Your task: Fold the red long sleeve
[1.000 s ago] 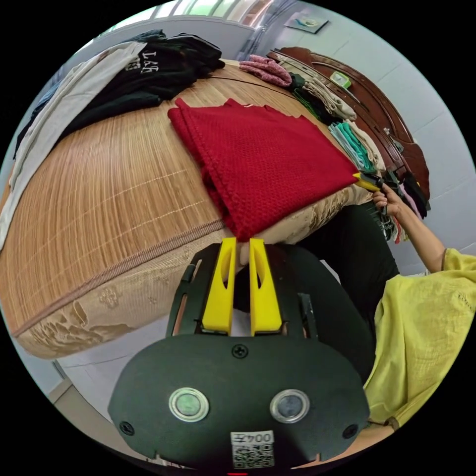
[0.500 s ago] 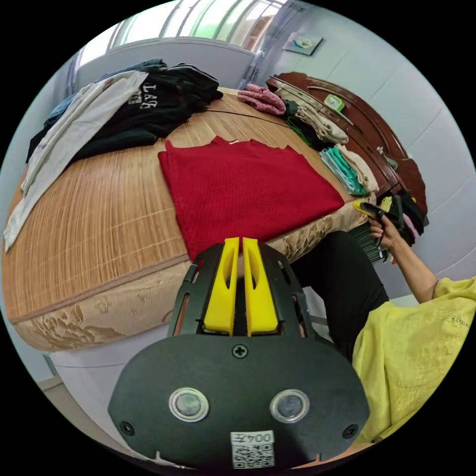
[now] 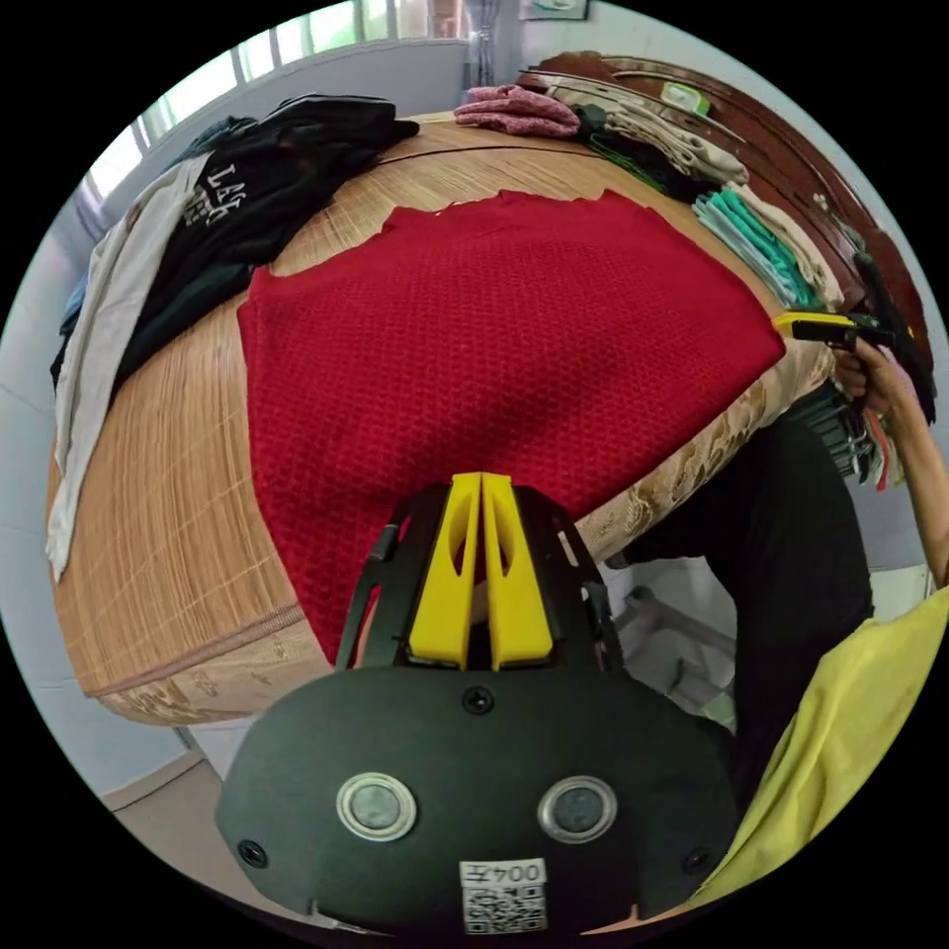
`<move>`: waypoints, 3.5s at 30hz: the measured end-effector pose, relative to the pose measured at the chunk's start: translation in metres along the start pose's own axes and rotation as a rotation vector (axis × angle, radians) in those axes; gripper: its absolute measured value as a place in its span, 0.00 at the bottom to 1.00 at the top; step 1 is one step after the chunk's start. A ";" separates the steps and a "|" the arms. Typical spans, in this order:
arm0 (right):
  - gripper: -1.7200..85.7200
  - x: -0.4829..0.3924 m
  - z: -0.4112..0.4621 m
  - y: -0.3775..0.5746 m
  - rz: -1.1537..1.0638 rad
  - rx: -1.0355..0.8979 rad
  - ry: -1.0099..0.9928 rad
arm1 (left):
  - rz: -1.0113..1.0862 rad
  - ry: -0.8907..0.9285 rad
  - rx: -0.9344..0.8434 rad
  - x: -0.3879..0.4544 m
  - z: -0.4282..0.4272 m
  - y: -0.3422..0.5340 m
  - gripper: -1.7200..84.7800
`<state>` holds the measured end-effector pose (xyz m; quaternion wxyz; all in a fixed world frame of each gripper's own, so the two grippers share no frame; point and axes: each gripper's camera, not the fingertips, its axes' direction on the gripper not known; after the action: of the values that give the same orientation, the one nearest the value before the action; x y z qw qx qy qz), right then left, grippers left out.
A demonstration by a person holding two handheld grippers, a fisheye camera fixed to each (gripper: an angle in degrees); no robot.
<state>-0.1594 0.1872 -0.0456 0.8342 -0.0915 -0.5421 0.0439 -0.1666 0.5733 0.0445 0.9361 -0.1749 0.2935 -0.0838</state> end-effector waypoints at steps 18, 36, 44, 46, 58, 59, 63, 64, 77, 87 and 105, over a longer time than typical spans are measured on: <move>0.03 -0.071 0.149 -0.100 -0.164 -0.351 0.259 | -0.038 -0.027 -0.107 0.032 -0.044 -0.064 0.02; 0.02 -0.095 0.210 -0.145 -0.031 -0.386 0.354 | 0.055 -0.092 -0.125 0.064 -0.080 -0.115 0.02; 0.02 -0.098 0.223 -0.160 -0.042 -0.430 0.393 | 0.072 -0.072 -0.134 0.064 -0.087 -0.133 0.02; 0.02 -0.095 0.225 -0.163 -0.023 -0.443 0.382 | 0.073 -0.069 -0.132 0.064 -0.088 -0.136 0.02; 0.02 -0.082 0.218 -0.156 -0.027 -0.405 0.395 | 0.171 -0.248 -0.158 0.094 -0.083 -0.151 0.02; 0.02 -0.081 0.216 -0.153 -0.043 -0.398 0.403 | 0.167 -0.254 -0.155 0.093 -0.081 -0.151 0.02; 0.02 -0.076 0.209 -0.147 -0.094 -0.389 0.405 | 0.100 -0.187 -0.140 0.076 -0.079 -0.150 0.02; 0.03 -0.074 0.206 -0.143 -0.118 -0.383 0.404 | 0.060 -0.144 -0.131 0.066 -0.078 -0.149 0.02; 0.08 -0.016 0.144 -0.087 -0.053 -0.101 0.190 | 0.121 -0.288 -0.189 0.064 -0.044 -0.148 0.02; 0.17 0.018 0.042 -0.080 -0.040 0.330 -0.026 | 0.055 0.050 -0.019 -0.012 -0.042 -0.119 0.08; 0.17 0.088 0.077 -0.213 0.035 0.209 0.009 | -0.177 0.075 0.134 -0.239 0.010 -0.185 0.23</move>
<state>-0.1996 0.0020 0.1063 0.8406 -0.0135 -0.5293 0.1143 -0.3656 0.4670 0.2466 0.9230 -0.1341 0.3053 -0.1922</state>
